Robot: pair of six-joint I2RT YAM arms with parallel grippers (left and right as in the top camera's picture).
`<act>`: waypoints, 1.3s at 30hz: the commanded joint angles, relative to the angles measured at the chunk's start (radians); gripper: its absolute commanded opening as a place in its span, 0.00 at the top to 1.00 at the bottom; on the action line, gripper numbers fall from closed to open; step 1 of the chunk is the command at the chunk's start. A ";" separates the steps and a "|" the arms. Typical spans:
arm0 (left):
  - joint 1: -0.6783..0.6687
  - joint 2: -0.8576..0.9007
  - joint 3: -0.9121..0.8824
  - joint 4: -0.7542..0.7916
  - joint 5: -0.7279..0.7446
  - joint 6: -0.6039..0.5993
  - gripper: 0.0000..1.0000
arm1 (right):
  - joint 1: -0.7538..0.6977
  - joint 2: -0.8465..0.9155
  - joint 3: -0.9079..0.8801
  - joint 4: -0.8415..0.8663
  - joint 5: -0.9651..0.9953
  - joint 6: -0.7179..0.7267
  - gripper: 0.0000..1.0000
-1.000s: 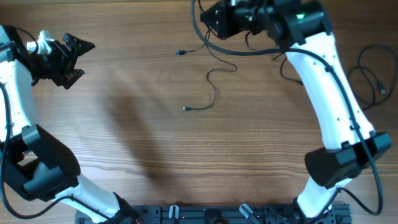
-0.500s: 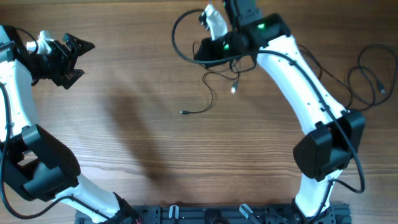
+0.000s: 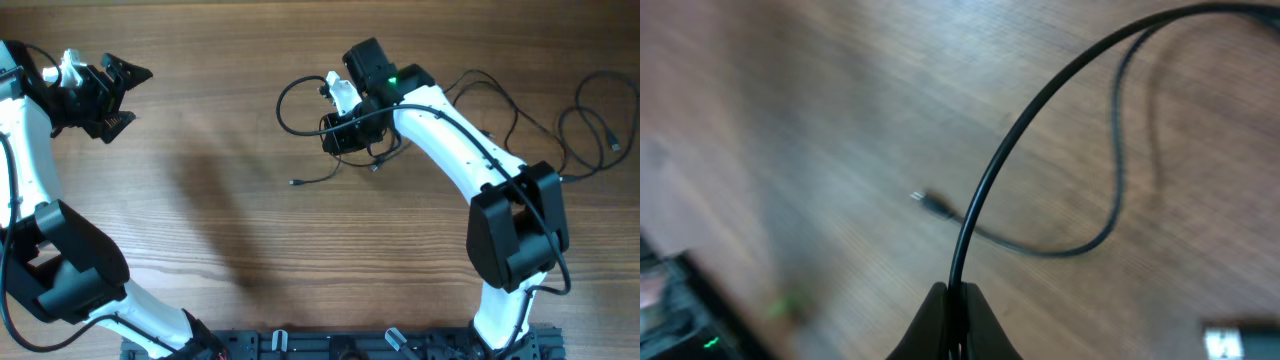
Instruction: Untangle cables
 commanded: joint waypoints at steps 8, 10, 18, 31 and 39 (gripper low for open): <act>0.001 -0.002 -0.003 0.000 0.000 0.021 0.00 | 0.089 0.017 -0.027 0.142 0.286 -0.021 0.95; 0.001 -0.002 -0.003 0.000 0.000 0.021 0.00 | 0.104 0.017 -0.027 0.165 0.300 -0.020 0.96; 0.001 -0.002 -0.003 0.000 0.000 0.021 0.00 | 0.140 0.031 -0.027 0.257 0.299 -0.016 0.94; 0.001 -0.002 -0.003 0.000 0.000 0.021 0.00 | 0.156 0.131 -0.028 0.453 0.161 0.352 0.41; 0.001 -0.002 -0.003 0.000 0.000 0.021 0.00 | 0.154 0.131 -0.028 0.546 0.236 0.385 0.26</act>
